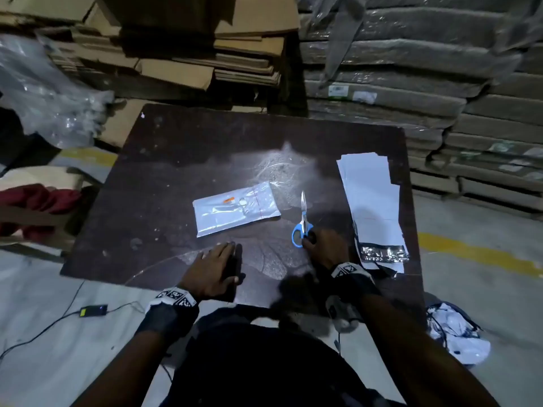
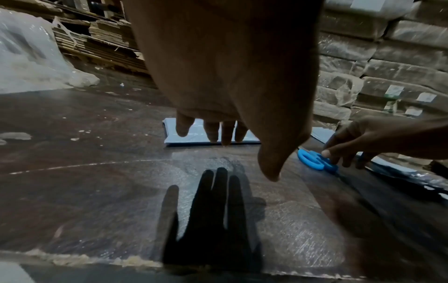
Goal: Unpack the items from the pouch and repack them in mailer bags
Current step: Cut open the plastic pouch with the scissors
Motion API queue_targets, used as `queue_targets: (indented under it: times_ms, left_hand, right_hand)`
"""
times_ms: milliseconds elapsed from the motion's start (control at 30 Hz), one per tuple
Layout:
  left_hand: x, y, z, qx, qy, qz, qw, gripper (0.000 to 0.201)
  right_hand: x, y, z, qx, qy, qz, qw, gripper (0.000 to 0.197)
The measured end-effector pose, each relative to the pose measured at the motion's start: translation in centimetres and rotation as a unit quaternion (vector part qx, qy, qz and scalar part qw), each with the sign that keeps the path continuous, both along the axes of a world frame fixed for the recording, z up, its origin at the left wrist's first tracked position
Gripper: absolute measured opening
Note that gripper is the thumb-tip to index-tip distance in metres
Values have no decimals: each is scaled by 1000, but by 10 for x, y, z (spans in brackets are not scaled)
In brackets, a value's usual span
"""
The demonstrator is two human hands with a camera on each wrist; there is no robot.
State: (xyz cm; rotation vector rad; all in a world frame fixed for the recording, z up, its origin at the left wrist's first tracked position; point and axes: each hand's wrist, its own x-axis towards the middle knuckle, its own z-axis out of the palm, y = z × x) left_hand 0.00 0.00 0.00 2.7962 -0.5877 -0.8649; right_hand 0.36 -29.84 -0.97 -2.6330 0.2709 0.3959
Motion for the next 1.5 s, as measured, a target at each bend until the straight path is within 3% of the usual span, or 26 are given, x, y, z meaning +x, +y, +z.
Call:
queue_targets:
  times_ms: [333, 500, 700, 867, 967, 1033, 1167, 1500]
  left_hand:
    - [59, -21, 3, -23, -31, 12, 999, 86]
    - [100, -27, -11, -33, -46, -3, 998, 85]
    - [129, -31, -27, -23, -32, -13, 999, 78]
    - [128, -35, -36, -17, -69, -30, 997, 64]
    - [128, -42, -31, -53, -140, -47, 988, 39]
    - [123, -48, -29, -73, -176, -50, 980, 26]
    - [110, -67, -33, -75, -201, -50, 975, 21]
    - [108, -91, -35, -76, -186, 56, 978, 12]
  right_hand:
    - [25, 22, 2, -15, 43, -73, 996, 41]
    - [36, 26, 4, 50, 95, -116, 987, 46]
    - [27, 34, 2, 146, 78, -174, 971, 41]
    - [9, 37, -2, 217, 34, -210, 953, 25]
    - [5, 36, 2, 242, 15, -211, 947, 15]
    - [7, 34, 2, 265, 22, -212, 940, 7]
    - [5, 24, -10, 306, 66, -214, 925, 7]
    - [-3, 13, 16, 492, 138, -262, 819, 12]
